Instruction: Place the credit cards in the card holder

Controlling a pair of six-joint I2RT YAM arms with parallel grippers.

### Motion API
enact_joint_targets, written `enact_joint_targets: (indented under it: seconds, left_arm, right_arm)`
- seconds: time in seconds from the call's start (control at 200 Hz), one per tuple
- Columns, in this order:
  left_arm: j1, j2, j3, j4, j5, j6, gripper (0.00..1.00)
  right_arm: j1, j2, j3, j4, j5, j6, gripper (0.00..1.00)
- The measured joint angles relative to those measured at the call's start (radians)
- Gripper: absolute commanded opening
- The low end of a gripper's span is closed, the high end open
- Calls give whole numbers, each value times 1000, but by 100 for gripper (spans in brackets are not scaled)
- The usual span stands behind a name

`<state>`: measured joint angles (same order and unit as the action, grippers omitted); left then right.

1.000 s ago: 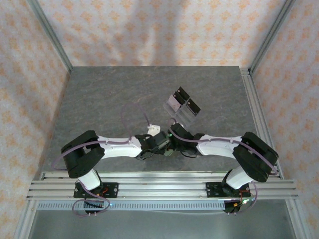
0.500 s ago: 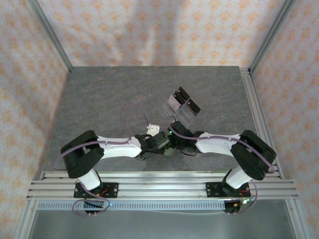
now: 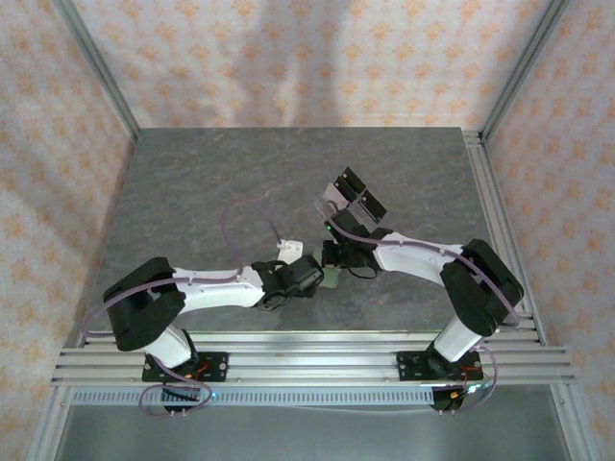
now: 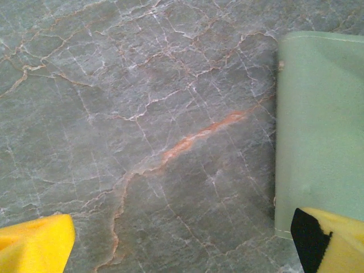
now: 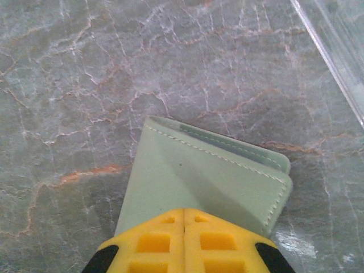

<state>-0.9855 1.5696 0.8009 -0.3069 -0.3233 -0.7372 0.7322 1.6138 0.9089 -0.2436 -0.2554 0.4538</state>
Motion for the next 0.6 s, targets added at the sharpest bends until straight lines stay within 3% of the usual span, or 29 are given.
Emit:
enact_joint_targets:
  seconds: [0.601]
  left_arm:
    - [-3,0,0,1,-26,5,100]
  right_arm:
    - [0,-23,-38,-18,-4,14,0]
